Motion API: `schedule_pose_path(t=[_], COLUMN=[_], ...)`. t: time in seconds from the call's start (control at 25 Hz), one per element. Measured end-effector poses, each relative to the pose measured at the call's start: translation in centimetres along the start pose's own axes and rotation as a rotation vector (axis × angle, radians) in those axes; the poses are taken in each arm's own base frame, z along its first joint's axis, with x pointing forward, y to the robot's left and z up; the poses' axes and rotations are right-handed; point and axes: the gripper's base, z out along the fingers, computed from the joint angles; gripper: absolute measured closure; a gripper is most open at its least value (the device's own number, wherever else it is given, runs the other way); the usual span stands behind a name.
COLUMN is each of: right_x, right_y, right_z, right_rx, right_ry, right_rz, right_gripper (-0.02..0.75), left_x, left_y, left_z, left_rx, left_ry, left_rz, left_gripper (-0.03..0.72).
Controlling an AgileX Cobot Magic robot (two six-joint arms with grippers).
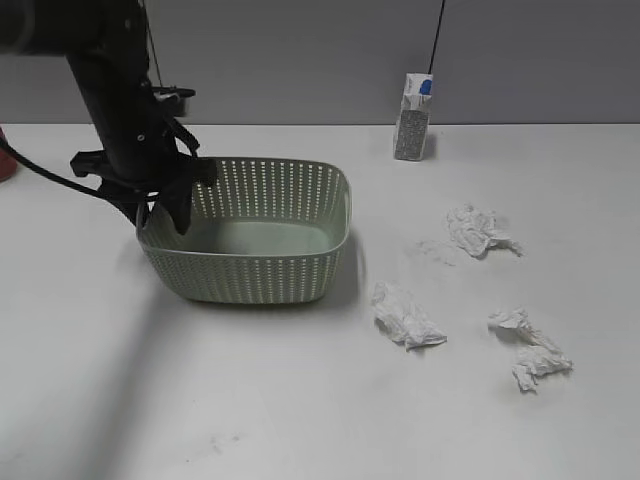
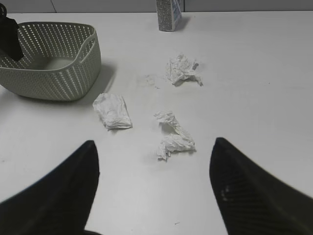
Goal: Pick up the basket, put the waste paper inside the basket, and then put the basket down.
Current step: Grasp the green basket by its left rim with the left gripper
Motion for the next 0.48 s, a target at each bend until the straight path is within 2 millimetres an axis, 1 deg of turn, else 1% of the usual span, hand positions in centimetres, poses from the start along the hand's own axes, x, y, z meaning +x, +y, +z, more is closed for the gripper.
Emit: schedule_pose_path(t=[0.08,0.12,0.2,0.32,0.36,0.4,0.48], right_x=[0.00,0.00,0.00,0.00,0.00,0.00,-0.01], right_y=[0.00,0.00,0.00,0.00,0.00,0.00,0.00], right_z=[0.00,0.00,0.00,0.00,0.00,0.00,0.00], right_rx=[0.000,0.000,0.000,0.000,0.000,0.000,0.000], right_ry=[0.000,0.000,0.000,0.000,0.000,0.000,-0.001], right_rz=[0.000,0.000,0.000,0.000,0.000,0.000,0.000], right_gripper=[0.174,0.174,0.174,0.174,0.174,0.174,0.174], left_x=[0.03,0.04,0.07,0.20,0.22,0.21,0.39], left_y=[-0.06,-0.06,-0.07,-0.07,-0.11,-0.16,-0.21], left_z=[0.32,0.38,0.38,0.35,0.28,0.10,-0.35], left_rx=[0.009,0.009,0.011,0.010,0.014,0.017,0.018], left_ry=[0.013,0.015,0.019,0.034,0.036,0.033,0.039], left_rz=[-0.007,-0.008,-0.010,-0.011,-0.017,-0.022,-0.030], left_gripper=[0.323,0.354,0.442,0.610,0.646,0.668,0.683])
